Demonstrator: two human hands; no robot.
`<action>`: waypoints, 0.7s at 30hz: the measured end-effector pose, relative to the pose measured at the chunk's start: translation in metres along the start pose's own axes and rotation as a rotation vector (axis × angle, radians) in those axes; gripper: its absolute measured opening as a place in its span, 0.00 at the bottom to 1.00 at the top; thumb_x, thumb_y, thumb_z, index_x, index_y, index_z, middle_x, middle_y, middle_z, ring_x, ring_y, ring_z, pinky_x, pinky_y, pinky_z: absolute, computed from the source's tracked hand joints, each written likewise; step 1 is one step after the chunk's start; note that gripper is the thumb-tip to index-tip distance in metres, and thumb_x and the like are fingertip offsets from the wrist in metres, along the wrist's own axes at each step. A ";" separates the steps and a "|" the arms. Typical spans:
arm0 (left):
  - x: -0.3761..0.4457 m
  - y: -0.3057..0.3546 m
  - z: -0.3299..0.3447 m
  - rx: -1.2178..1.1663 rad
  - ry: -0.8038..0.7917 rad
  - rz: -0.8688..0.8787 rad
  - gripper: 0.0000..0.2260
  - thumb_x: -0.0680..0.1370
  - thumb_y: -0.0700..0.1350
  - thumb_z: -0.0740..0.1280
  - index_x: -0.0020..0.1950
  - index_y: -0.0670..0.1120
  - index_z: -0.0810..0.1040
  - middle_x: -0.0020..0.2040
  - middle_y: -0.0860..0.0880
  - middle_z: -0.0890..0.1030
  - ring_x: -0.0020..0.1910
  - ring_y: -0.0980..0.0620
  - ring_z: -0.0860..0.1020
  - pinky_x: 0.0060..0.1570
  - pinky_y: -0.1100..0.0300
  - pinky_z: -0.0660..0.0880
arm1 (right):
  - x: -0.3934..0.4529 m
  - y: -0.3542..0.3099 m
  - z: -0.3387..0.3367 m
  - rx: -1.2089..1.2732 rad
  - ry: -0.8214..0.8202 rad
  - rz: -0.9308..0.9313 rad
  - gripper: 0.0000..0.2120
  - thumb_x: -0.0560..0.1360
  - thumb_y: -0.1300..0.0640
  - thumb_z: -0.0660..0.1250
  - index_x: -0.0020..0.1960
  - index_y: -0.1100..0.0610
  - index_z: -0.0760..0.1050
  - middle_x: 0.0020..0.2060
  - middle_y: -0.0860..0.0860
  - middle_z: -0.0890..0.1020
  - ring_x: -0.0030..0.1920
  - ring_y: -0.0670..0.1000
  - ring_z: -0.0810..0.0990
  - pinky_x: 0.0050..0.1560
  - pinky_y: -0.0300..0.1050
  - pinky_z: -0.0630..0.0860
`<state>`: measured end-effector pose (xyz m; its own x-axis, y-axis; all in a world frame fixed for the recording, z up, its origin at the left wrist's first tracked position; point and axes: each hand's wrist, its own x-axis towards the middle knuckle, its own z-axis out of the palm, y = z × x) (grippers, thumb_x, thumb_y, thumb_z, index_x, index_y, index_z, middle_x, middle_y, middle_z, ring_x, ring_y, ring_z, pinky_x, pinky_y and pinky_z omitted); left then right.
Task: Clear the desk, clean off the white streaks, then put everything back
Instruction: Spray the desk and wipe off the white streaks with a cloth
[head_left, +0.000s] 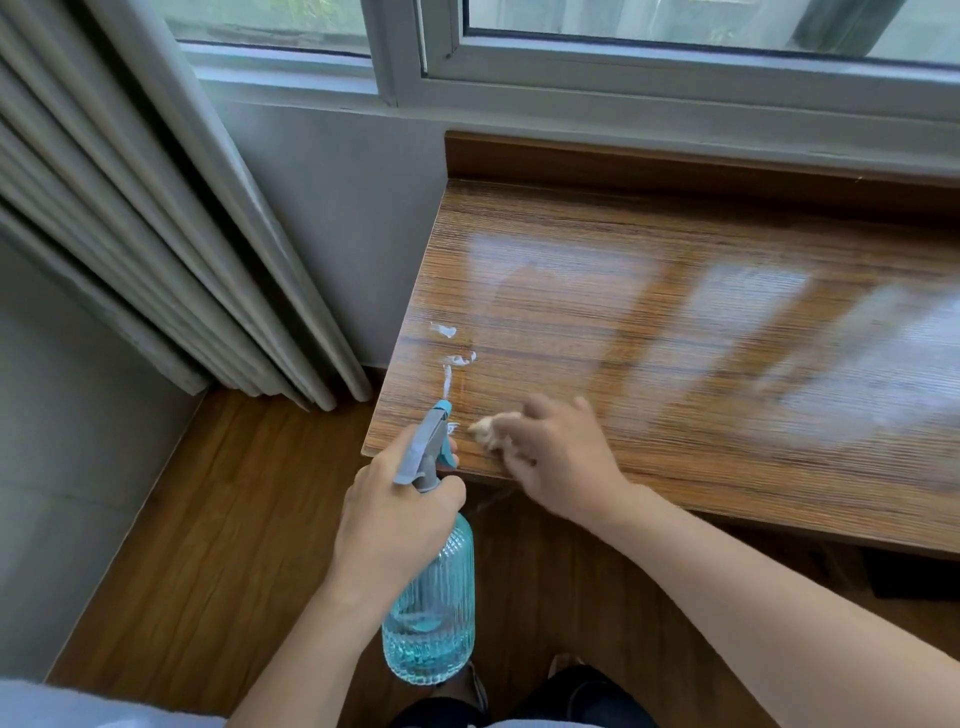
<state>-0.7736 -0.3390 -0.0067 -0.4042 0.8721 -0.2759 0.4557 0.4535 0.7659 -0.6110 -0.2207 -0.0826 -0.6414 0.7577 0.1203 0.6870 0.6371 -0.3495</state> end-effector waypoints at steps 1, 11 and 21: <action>0.000 0.001 0.001 0.000 0.003 -0.003 0.11 0.77 0.39 0.68 0.49 0.55 0.73 0.34 0.51 0.72 0.31 0.51 0.72 0.31 0.58 0.69 | -0.007 -0.009 0.002 0.019 -0.053 -0.074 0.08 0.76 0.52 0.67 0.53 0.46 0.82 0.40 0.45 0.73 0.39 0.49 0.72 0.44 0.49 0.66; 0.000 -0.010 -0.005 0.016 0.011 0.019 0.10 0.77 0.40 0.68 0.52 0.54 0.75 0.33 0.52 0.72 0.29 0.52 0.71 0.30 0.57 0.70 | 0.007 0.005 -0.001 -0.011 0.053 0.084 0.08 0.78 0.53 0.66 0.55 0.46 0.81 0.42 0.47 0.71 0.42 0.50 0.71 0.46 0.51 0.67; -0.001 -0.016 -0.012 0.029 0.034 0.003 0.11 0.77 0.40 0.68 0.51 0.56 0.75 0.33 0.51 0.72 0.28 0.52 0.72 0.28 0.59 0.70 | 0.041 -0.003 -0.036 0.352 0.064 0.253 0.17 0.82 0.50 0.66 0.68 0.53 0.77 0.46 0.48 0.72 0.48 0.52 0.74 0.49 0.48 0.75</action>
<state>-0.7904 -0.3497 -0.0117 -0.4288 0.8671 -0.2533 0.4800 0.4562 0.7493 -0.6269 -0.1860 -0.0434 -0.4380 0.8979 0.0437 0.6545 0.3518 -0.6692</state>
